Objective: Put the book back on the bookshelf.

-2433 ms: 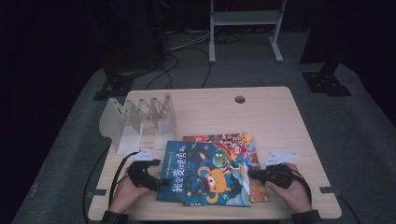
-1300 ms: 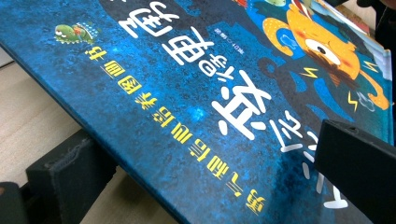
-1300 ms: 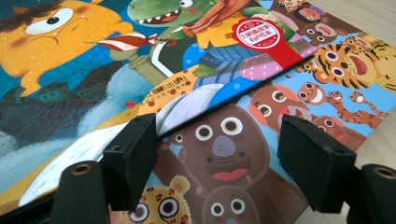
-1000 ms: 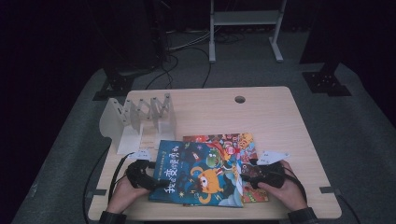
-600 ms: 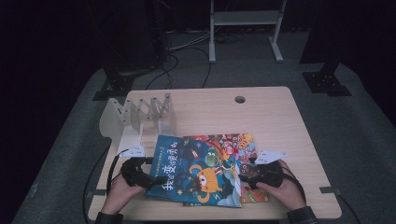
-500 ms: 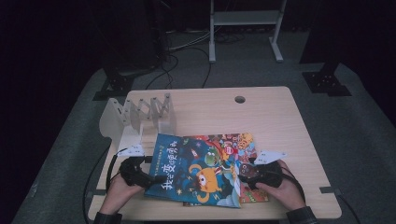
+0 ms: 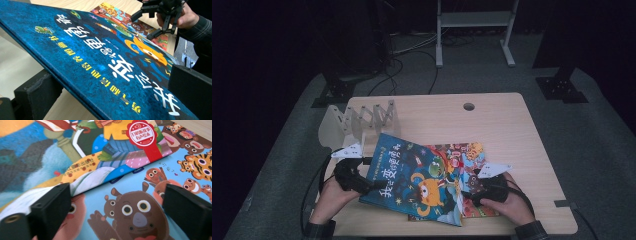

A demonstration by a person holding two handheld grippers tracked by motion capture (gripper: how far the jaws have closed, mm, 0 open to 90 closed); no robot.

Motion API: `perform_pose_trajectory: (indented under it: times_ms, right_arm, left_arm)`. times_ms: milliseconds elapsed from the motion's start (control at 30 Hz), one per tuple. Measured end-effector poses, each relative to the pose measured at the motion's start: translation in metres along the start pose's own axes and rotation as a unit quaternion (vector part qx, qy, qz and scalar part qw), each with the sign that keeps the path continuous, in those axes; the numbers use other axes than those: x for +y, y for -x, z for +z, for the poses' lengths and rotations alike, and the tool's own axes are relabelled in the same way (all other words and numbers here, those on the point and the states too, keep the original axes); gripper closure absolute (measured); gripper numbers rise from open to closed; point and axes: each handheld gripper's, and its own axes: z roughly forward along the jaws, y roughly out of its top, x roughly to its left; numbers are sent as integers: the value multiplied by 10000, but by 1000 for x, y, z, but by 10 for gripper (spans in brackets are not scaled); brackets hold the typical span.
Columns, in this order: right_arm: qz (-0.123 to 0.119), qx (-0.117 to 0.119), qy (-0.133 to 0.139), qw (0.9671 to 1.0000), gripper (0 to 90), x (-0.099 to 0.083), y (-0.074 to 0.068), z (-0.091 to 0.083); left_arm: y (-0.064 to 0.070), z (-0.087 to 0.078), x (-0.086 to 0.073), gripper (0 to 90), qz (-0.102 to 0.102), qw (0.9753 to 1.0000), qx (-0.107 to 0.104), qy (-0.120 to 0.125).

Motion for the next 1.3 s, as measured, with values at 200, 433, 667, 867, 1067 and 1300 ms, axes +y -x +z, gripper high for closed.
perform_pose_trajectory:
  times_ms: [200, 433, 667, 867, 1067, 1300]
  right_arm:
    - [34, -21, -16, 10000, 17, 1, -1, 3]
    - [35, -50, -76, 10000, 17, 2, -3, 3]
    - [33, -36, -121, 9999, 18, 4, -5, 3]
    - [39, -39, -158, 9999, 17, 5, -6, 4]
    - [14, -32, -189, 9998, 17, 6, -8, 4]
    - [13, -17, -220, 9998, 14, 7, -9, 5]
  left_arm:
    - [5, -5, 10, 0, 98, 9999, -41, -18]
    - [7, -7, 25, 0, 186, 9998, -93, -76]
    - [10, -7, 44, 0, 278, 9993, -105, -240]
    - [17, -8, 67, 22, 523, 9979, -102, -380]
    - [12, -6, 80, 95, 501, 9974, -84, -520]
    - [2, -3, 90, 269, 360, 9977, -284, -508]
